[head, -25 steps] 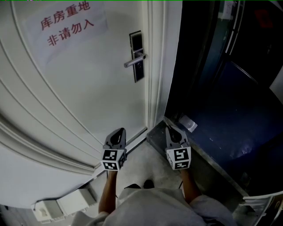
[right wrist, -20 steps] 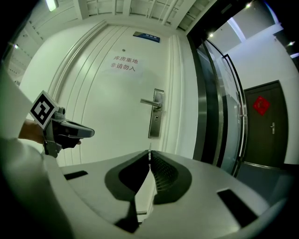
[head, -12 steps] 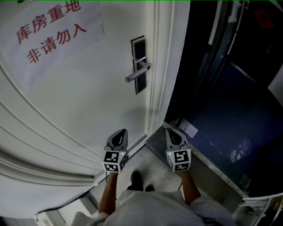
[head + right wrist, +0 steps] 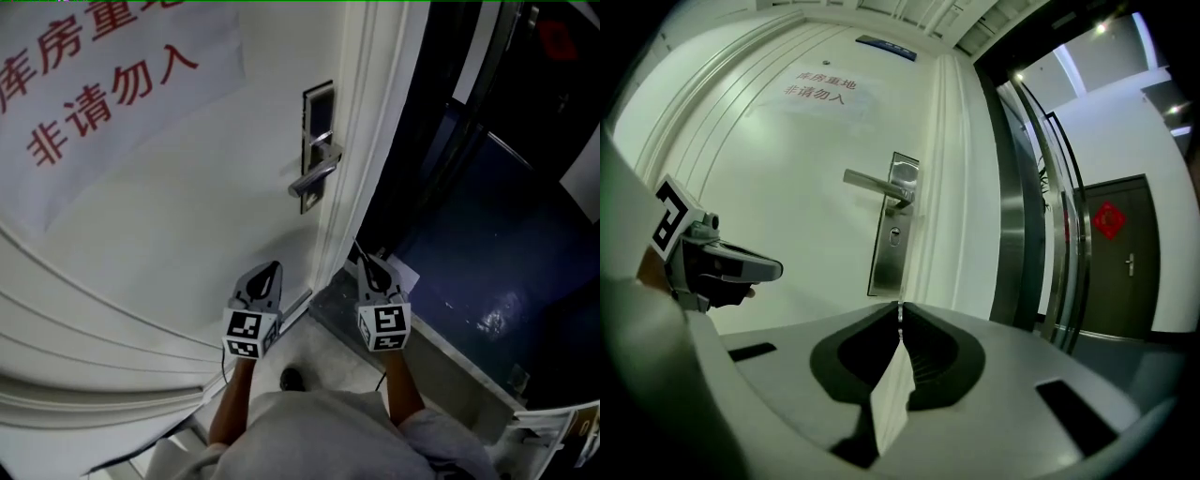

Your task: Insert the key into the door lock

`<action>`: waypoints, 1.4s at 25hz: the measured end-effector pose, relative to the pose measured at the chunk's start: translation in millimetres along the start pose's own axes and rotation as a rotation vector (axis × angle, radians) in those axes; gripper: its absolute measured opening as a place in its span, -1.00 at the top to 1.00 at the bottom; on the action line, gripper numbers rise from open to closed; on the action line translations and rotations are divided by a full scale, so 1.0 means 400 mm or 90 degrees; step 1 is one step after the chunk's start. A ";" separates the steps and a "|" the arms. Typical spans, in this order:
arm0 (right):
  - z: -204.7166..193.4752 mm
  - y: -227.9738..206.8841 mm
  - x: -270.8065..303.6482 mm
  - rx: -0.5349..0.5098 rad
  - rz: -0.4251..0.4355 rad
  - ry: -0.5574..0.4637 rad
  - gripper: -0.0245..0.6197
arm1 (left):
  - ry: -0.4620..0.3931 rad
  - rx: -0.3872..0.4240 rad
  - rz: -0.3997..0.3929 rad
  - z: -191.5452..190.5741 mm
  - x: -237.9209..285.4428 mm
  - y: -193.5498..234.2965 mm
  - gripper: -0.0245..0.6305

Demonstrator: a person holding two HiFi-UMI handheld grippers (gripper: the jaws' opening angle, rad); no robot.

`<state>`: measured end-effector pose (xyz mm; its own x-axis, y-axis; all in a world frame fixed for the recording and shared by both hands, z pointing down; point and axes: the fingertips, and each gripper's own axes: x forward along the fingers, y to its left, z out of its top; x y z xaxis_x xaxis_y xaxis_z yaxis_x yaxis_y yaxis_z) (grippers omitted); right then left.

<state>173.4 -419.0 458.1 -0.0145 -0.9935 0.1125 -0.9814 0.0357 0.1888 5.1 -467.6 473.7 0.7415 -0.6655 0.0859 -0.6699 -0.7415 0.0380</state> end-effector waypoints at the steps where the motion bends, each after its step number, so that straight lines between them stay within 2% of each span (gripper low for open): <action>1: 0.003 0.000 0.010 -0.002 -0.003 -0.001 0.83 | -0.006 -0.002 -0.003 0.003 0.007 0.009 0.87; 6: -0.011 -0.010 0.040 -0.001 -0.016 0.006 0.83 | -0.001 -0.004 -0.014 -0.013 0.042 0.038 0.87; 11: -0.023 -0.033 0.073 0.000 -0.003 0.009 0.83 | 0.005 -0.002 -0.001 -0.016 0.075 0.051 0.87; 21: 0.020 -0.099 0.147 -0.010 0.081 -0.020 0.83 | -0.007 0.011 0.089 0.049 0.127 0.056 0.87; 25: 0.031 -0.121 0.166 -0.015 0.100 -0.031 0.83 | 0.007 0.007 0.125 0.047 0.122 0.065 0.87; 30: 0.053 -0.132 0.183 -0.020 0.115 -0.048 0.83 | -0.024 0.023 0.151 0.074 0.113 0.077 0.87; 35: 0.096 -0.112 0.204 -0.043 0.144 -0.073 0.83 | -0.023 0.026 0.183 0.077 0.076 0.089 0.87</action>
<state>208.7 -505.8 421.4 -0.2581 -0.9649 0.0481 -0.9357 0.2620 0.2363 5.1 -516.8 446.8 0.5234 -0.8505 0.0511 -0.8508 -0.5250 -0.0227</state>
